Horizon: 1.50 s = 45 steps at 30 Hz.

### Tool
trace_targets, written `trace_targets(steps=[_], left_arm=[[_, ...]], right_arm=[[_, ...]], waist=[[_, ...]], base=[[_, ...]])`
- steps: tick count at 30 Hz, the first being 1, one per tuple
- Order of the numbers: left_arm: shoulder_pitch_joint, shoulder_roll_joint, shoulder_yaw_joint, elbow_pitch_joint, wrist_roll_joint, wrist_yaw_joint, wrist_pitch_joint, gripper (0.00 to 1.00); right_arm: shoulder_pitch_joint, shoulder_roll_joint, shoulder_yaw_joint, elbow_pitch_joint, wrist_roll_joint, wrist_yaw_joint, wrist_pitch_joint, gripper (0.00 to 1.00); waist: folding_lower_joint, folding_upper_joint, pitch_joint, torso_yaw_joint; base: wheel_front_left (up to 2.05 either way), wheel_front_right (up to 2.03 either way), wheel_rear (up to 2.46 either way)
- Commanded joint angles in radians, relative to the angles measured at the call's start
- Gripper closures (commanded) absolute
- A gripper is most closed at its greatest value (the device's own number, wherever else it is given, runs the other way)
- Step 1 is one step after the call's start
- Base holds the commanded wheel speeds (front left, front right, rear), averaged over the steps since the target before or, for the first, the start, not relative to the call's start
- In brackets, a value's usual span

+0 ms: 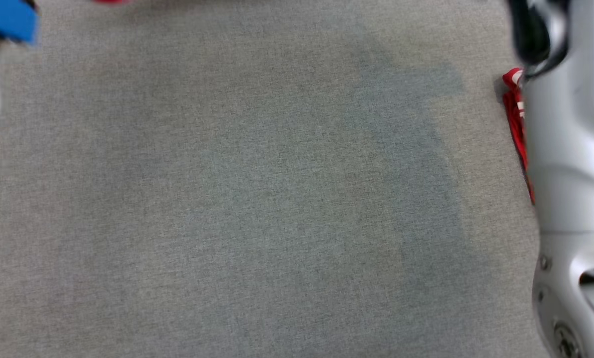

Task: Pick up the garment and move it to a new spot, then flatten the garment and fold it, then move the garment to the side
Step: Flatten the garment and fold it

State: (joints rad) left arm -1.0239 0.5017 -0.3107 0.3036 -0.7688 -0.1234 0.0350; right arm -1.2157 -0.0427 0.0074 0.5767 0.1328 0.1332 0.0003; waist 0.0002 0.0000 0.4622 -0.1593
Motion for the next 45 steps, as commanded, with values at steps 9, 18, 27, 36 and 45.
trace_targets(steps=[9, 18, 27, 36, 45], left_arm=[[0.308, 0.001, -0.242, 0.044, 0.077, -0.008, -0.072, 1.0], [0.655, 0.062, -0.32, -0.101, -0.067, 0.037, 0.117, 1.0], [0.939, 0.163, -0.34, -0.487, -0.186, 0.23, 0.313, 1.0], [1.03, 0.185, -0.341, -0.714, -0.209, 0.345, 0.354, 1.0], [0.86, 0.057, -0.288, -0.564, -0.237, 0.313, 0.298, 1.0]], right_arm=[[0.32, -0.082, 0.143, 0.068, 0.077, -0.002, 0.213, 1.0], [0.727, -0.255, 0.17, -0.301, 0.194, -0.003, 0.641, 1.0], [1.179, -0.228, -0.066, -0.873, 0.202, -0.003, 1.097, 1.0], [1.234, -0.204, -0.154, -1.119, 0.16, -0.002, 1.22, 1.0], [0.887, -0.296, -0.024, -0.84, 0.196, -0.002, 1.052, 1.0]], waist=[[-0.0002, 0.0, -0.067, 0.035], [-0.0002, 0.0, -0.202, 0.063], [-0.0002, 0.0, -0.275, 0.089], [-0.0002, 0.0, -0.247, 0.11], [-0.0002, 0.0, -0.179, 0.158]], base=[[0.0, 0.0, 0.0], [0.0, 0.0, 0.0], [0.0, 0.0, 0.0], [0.0, 0.0, 0.0], [0.0, 0.0, 0.0]])
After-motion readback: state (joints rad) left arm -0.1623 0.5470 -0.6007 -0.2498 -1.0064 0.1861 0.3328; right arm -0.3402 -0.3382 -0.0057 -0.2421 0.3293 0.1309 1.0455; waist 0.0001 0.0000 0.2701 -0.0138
